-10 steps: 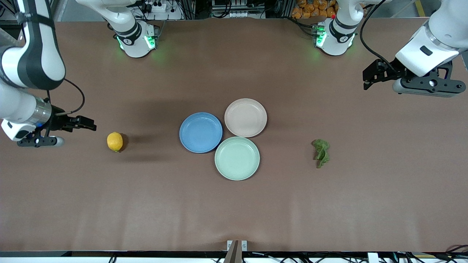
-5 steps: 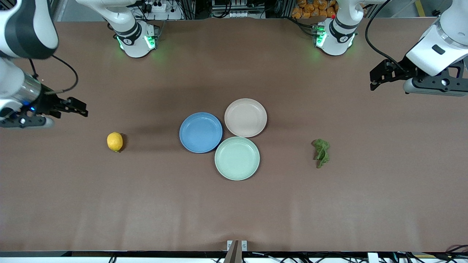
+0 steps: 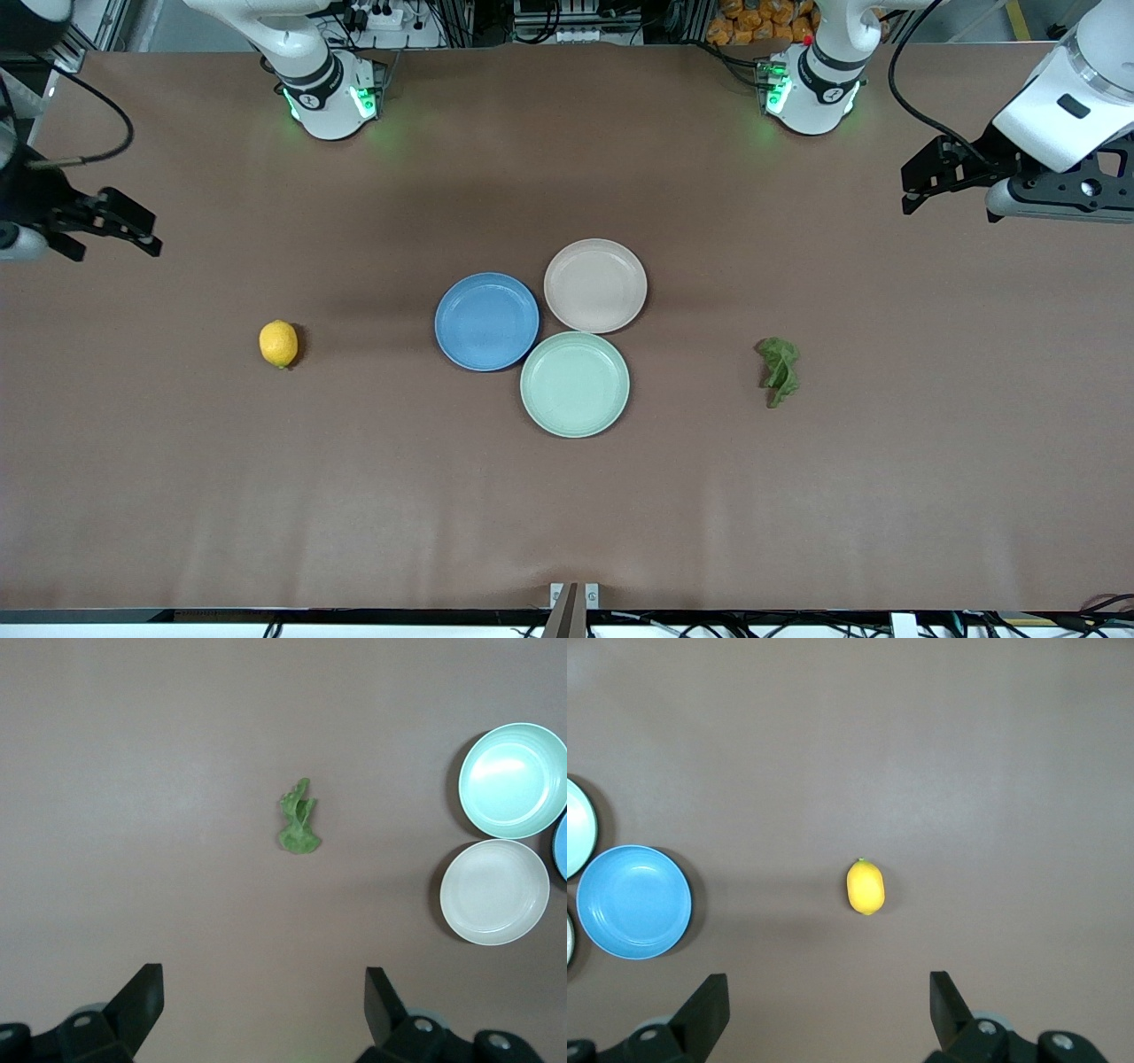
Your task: Pick lemon and lettuce from blue and beige plates
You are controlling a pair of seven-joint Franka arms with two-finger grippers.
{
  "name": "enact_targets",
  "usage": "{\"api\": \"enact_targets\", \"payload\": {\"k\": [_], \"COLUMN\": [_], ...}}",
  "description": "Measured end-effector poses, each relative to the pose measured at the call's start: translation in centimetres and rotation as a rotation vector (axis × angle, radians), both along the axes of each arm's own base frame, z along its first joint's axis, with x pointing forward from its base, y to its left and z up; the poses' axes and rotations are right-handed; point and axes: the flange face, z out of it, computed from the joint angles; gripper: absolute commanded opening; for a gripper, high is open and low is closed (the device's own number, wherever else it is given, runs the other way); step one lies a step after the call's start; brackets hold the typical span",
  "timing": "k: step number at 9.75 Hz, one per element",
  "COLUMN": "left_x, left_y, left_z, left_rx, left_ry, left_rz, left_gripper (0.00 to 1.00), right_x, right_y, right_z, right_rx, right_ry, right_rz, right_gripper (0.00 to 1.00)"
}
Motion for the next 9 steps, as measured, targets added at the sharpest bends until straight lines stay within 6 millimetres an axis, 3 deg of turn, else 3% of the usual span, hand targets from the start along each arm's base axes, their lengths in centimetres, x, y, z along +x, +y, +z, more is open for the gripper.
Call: {"api": "enact_targets", "payload": {"k": [5, 9], "left_x": [0.0, -0.2], "left_y": [-0.2, -0.7], "left_z": [0.0, 0.0], "left_rx": [0.000, 0.000], "left_ry": [0.000, 0.000], "left_rz": [-0.001, -0.010], "left_gripper": [1.00, 1.00], "right_x": [1.5, 1.5], "right_y": [-0.3, -1.3], "right_z": [0.9, 1.1], "right_rx": [-0.005, -0.005], "right_ry": [0.049, 0.048], "right_rz": [-0.004, -0.022], "right_gripper": [1.00, 1.00]}}
